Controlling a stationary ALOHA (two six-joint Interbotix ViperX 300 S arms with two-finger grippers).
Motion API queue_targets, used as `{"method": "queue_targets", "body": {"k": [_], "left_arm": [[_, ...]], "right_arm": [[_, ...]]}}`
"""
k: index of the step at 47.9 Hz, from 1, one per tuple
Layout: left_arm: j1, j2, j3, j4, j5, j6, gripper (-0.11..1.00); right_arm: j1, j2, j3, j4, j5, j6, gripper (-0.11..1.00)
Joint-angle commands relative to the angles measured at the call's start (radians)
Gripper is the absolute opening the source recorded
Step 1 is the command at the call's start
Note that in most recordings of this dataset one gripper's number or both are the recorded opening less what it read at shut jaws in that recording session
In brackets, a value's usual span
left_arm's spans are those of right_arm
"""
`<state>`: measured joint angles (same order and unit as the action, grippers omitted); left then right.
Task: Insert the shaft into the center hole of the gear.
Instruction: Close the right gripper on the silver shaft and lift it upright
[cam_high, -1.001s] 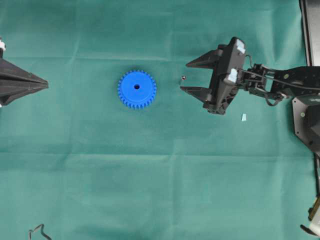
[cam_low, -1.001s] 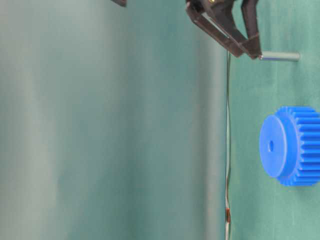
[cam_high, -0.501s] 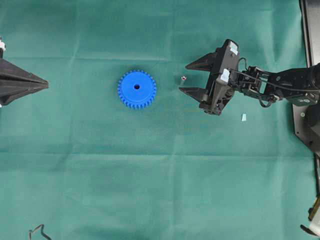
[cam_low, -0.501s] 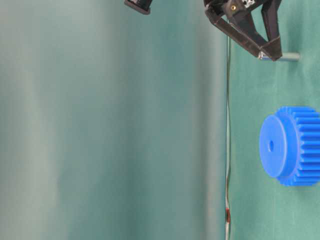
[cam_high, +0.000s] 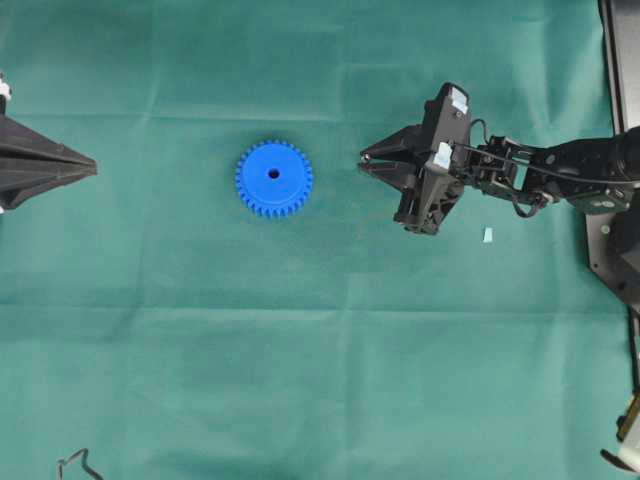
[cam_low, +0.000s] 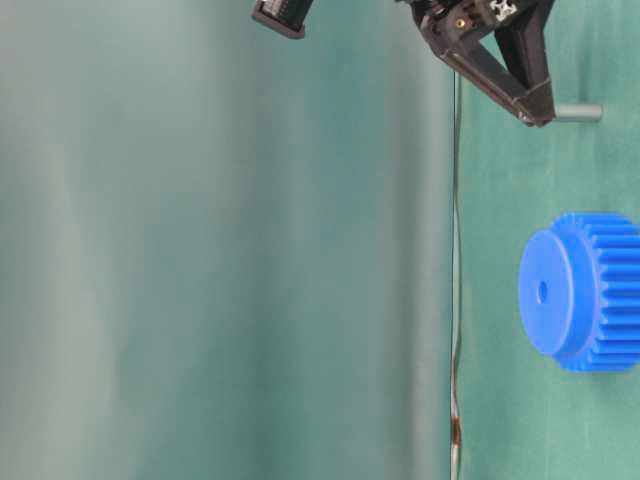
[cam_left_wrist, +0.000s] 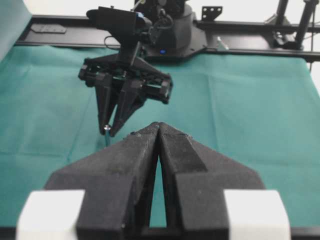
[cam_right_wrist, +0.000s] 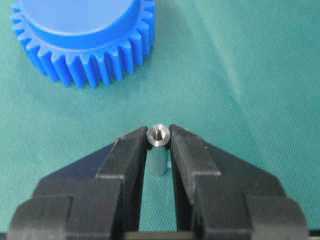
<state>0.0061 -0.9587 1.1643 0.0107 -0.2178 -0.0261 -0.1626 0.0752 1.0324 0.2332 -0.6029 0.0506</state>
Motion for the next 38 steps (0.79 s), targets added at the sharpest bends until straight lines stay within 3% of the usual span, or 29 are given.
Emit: {"method": "queue_targets", "body": {"k": [1,15,27,38], "left_arm": [[0.003,0.006,-0.025,0.003,-0.005,-0.005,0.0],[0.005,0.006,-0.026,0.003,0.0,-0.005,0.0],[0.005,0.006,-0.025,0.003,0.0,-0.005,0.0],[0.005,0.006,-0.025,0.003,0.0,-0.005,0.0]], "right_arm": [[0.0,-0.009,-0.012,0.0,-0.003,-0.002,0.17],[-0.005,-0.049,-0.012,0.0,0.005,-0.006,0.17],[-0.011,-0.149,-0.032,-0.002,0.097,-0.025,0.17],[-0.006,-0.144,-0.074,-0.002,0.135,-0.026,0.17]]}}
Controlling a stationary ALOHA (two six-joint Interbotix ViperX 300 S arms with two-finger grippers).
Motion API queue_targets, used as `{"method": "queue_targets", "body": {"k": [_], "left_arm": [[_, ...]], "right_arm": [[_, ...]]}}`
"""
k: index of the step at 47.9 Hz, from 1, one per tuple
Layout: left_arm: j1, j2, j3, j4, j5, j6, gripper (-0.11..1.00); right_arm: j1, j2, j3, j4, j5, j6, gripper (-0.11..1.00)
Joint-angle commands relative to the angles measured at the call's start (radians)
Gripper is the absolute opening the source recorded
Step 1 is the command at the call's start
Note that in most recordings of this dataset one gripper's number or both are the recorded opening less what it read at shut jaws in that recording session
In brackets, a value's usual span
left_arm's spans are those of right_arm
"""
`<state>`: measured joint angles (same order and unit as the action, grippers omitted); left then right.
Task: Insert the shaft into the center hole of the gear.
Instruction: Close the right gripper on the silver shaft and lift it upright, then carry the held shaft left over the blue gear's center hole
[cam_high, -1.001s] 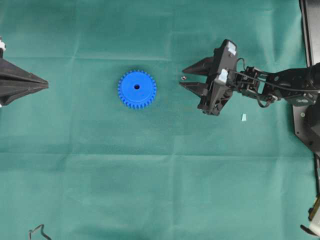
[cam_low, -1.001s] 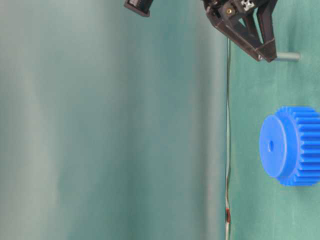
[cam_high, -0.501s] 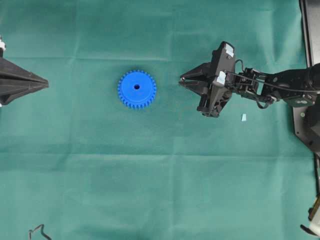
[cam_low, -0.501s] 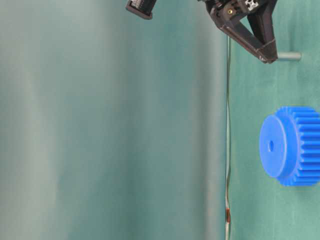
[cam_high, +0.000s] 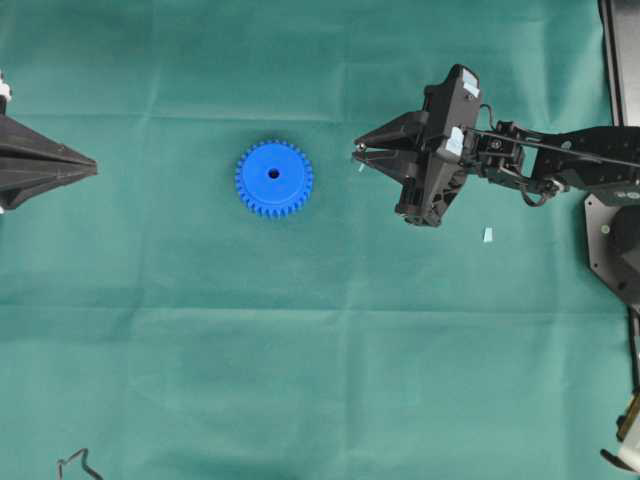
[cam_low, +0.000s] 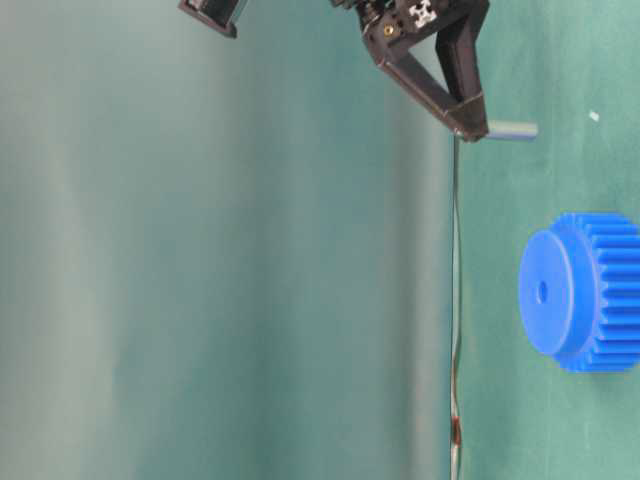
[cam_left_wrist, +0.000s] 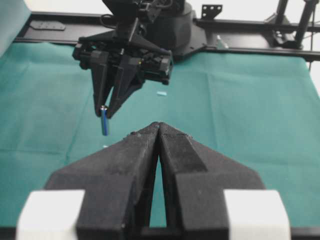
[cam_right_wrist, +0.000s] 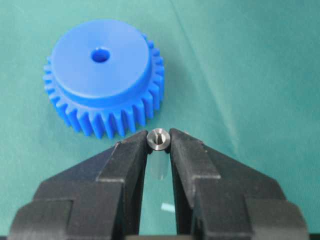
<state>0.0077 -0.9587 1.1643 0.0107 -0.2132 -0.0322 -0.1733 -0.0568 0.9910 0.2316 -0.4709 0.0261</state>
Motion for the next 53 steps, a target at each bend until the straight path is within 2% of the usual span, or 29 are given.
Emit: {"method": "queue_targets", "body": {"k": [1,21,32,53], "left_arm": [[0.003,0.006,-0.025,0.003,-0.005,0.002,0.0],[0.003,0.006,-0.025,0.003,-0.002,0.0,0.0],[0.003,0.006,-0.025,0.003,0.0,-0.002,0.0],[0.003,0.006,-0.025,0.003,0.002,-0.002,0.0]], "right_arm": [[0.008,-0.009,-0.038,0.0,0.005,-0.002,0.17],[0.051,0.092,-0.233,-0.02,0.071,-0.006,0.17],[0.057,0.158,-0.33,-0.052,0.104,-0.008,0.17],[0.055,0.235,-0.345,-0.044,0.1,-0.002,0.17]]}}
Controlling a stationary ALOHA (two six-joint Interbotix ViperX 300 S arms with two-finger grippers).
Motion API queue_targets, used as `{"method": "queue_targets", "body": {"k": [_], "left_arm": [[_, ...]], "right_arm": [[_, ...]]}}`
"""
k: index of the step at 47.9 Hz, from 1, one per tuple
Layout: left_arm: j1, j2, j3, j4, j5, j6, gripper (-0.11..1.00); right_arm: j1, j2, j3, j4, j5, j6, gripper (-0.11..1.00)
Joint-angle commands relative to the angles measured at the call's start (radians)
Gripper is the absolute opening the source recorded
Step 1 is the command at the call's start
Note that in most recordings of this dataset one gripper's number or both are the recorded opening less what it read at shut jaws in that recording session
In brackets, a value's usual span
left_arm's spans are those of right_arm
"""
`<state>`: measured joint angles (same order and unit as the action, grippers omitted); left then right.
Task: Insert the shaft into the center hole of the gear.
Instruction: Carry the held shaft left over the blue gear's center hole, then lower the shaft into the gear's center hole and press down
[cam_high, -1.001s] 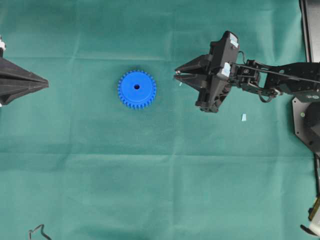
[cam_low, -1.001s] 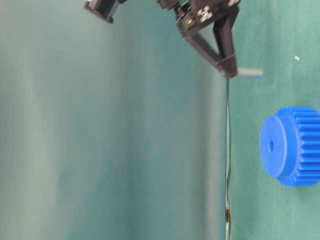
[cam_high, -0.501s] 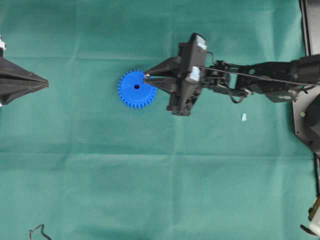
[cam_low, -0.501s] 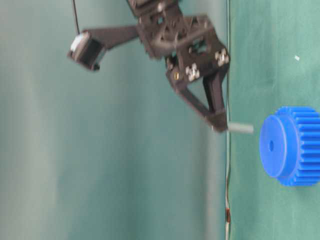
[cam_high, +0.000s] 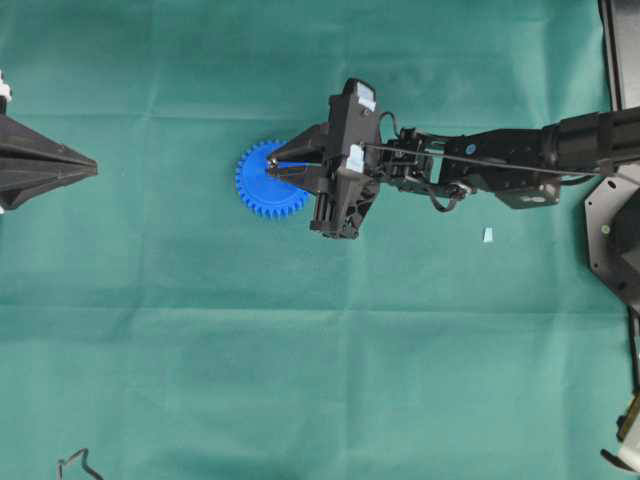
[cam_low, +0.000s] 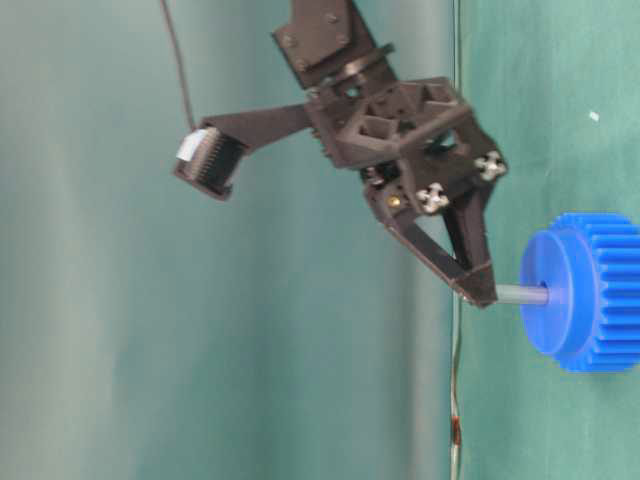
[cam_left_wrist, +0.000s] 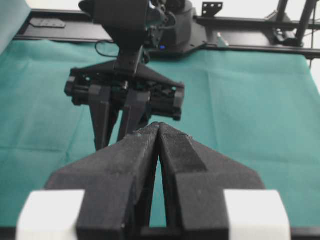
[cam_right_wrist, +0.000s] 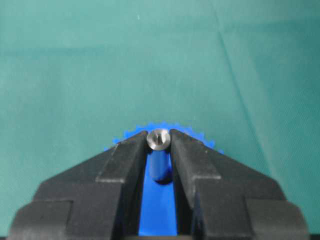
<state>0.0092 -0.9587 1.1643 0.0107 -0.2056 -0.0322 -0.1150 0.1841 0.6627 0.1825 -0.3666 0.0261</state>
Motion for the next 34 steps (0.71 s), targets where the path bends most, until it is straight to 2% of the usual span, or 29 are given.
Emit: {"method": "queue_targets", "body": {"k": [1,34], "left_arm": [[0.002,0.006,-0.025,0.003,-0.005,-0.002,0.0],[0.003,0.006,-0.025,0.003,-0.005,-0.005,0.0]], "right_arm": [[-0.003,-0.006,-0.017,0.005,-0.005,-0.002,0.17],[-0.02,-0.023,0.003,0.003,-0.011,-0.003,0.17]]}}
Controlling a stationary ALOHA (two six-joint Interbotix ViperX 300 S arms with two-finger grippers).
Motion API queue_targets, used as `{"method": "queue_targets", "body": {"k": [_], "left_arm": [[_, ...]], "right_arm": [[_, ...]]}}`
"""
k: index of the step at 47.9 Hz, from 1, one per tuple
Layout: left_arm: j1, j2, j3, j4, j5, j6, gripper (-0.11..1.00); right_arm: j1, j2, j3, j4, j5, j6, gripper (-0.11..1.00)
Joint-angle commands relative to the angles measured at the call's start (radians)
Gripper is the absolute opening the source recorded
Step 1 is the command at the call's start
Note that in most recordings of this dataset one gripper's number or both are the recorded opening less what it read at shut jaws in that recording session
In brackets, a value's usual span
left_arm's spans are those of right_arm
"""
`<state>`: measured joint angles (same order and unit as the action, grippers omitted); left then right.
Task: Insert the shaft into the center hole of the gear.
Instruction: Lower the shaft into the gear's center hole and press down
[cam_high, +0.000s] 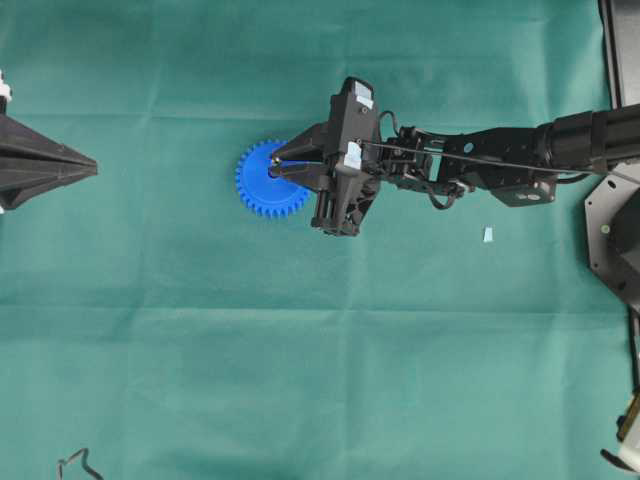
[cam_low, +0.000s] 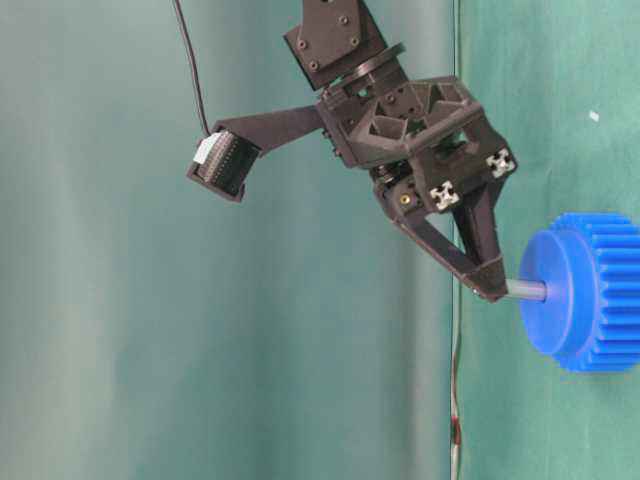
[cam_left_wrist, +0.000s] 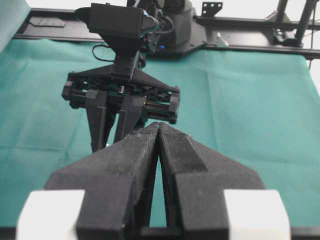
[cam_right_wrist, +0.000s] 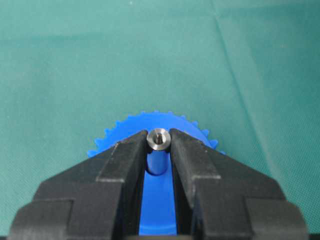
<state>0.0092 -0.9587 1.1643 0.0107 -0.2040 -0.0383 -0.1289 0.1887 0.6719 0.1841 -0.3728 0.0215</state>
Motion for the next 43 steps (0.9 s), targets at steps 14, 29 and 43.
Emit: {"method": "queue_targets", "body": {"k": [14,29,43], "left_arm": [[0.003,0.006,-0.025,0.003,-0.006,0.002,0.0],[0.003,0.006,-0.025,0.003,-0.003,0.002,0.0],[0.002,0.006,-0.025,0.003,-0.003,0.003,0.0]], "right_arm": [[-0.006,0.012,-0.02,0.003,-0.006,0.003,0.17],[-0.005,0.054,-0.032,0.006,-0.009,0.006,0.17],[-0.005,0.054,-0.034,0.006,-0.011,0.006,0.33]]}}
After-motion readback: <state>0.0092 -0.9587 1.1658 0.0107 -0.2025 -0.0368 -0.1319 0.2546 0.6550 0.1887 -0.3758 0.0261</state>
